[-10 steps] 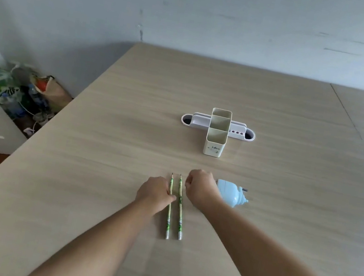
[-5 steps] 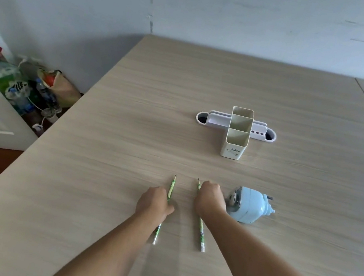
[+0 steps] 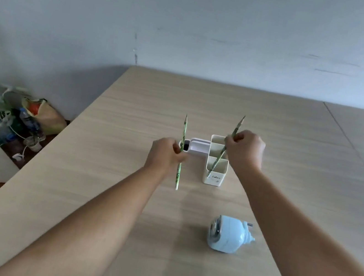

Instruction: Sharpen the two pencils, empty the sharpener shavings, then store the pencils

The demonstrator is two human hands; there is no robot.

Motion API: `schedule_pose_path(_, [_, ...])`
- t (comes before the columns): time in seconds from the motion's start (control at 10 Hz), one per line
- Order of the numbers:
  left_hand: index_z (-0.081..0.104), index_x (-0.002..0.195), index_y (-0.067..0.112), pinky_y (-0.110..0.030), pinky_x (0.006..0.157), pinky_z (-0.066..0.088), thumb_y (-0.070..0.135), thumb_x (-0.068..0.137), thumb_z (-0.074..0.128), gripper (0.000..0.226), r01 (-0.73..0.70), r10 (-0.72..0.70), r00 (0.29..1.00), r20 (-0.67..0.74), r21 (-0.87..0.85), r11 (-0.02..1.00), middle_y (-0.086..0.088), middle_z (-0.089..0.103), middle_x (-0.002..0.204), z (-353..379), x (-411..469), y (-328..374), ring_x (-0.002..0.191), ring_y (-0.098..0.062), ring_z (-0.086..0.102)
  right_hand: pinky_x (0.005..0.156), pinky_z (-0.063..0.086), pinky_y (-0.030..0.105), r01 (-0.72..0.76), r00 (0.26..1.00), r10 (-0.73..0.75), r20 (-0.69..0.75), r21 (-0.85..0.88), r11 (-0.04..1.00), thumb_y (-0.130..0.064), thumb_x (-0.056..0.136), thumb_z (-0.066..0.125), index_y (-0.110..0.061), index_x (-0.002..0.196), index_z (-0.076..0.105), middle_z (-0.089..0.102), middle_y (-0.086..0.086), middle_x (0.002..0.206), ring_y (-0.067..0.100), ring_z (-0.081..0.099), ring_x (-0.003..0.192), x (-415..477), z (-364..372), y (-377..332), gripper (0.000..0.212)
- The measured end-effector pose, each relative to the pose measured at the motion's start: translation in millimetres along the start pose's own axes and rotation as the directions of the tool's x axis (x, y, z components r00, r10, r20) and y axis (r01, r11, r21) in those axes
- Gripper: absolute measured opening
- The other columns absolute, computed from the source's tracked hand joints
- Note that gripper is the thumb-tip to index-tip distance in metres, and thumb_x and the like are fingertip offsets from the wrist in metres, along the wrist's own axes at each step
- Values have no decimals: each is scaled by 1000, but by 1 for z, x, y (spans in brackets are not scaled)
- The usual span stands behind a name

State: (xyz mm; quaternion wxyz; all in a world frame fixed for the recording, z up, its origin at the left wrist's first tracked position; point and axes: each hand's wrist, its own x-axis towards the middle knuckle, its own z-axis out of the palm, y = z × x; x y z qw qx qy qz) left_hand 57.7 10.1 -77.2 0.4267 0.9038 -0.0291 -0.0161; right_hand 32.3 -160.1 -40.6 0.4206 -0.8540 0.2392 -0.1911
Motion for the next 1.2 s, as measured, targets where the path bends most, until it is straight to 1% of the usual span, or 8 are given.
schedule_pose_path(0.1, [53,61,12,-28,56,47,9,73,67,18,-82,75,995,-67,-111,990,2,53,54,10,24,36,55,-20,54,68,56,40,6,991,7,-131,103,995,-20,82,56,-3,80,65,69,13,74,32,64,76,30,-12,11,19])
schedule_pose_path(0.2, [58,65,10,-32,60,51,6,73,67,13,-99,81,991,-106,-175,980,-8,63,63,31,44,50,60,-23,58,65,46,30,-18,985,38,-169,123,992,-19,85,55,-3,82,64,61,7,70,25,55,71,45,-11,28,18])
schedule_pose_path(0.5, [59,65,9,-31,65,48,5,77,70,17,20,-22,1000,-11,-139,990,-7,62,69,105,64,4,65,-22,57,53,37,19,-145,989,147,-5,132,981,-15,85,57,-2,82,64,64,10,81,19,55,69,52,38,98,16])
schedule_pose_path(0.6, [69,79,0,-26,66,43,10,79,72,10,52,-52,999,2,-96,994,-10,66,74,113,64,-3,68,-21,56,58,44,23,-196,980,188,67,150,969,-16,84,60,-4,78,62,64,4,73,22,61,71,48,46,108,13])
schedule_pose_path(0.9, [60,71,11,-30,67,52,17,76,79,20,32,-31,999,17,-43,999,-10,66,71,100,56,-8,68,-27,65,73,53,29,-279,960,268,85,191,941,-20,78,72,-4,97,68,73,8,84,23,69,77,38,25,116,26])
schedule_pose_path(1.0, [60,69,13,-34,70,56,16,77,77,18,8,-8,1000,2,-68,998,-13,72,73,75,34,-6,70,-29,69,63,49,24,-238,969,246,0,265,935,-22,81,69,-5,96,70,70,3,70,15,66,61,23,-15,101,23])
schedule_pose_path(1.1, [59,63,15,-26,59,46,13,81,72,22,-54,47,998,-43,-178,982,-2,64,58,33,-17,0,53,-15,56,60,47,21,-86,983,149,-107,446,891,-19,84,67,-12,86,71,67,-4,59,3,61,48,-9,-75,65,9])
schedule_pose_path(1.2, [54,59,21,-13,51,36,30,75,70,25,-87,84,996,-29,-134,987,9,51,47,-11,-117,-26,44,-1,41,60,50,16,239,963,-100,-251,620,747,-13,84,65,-23,77,66,66,-9,56,2,57,50,-73,-168,14,12])
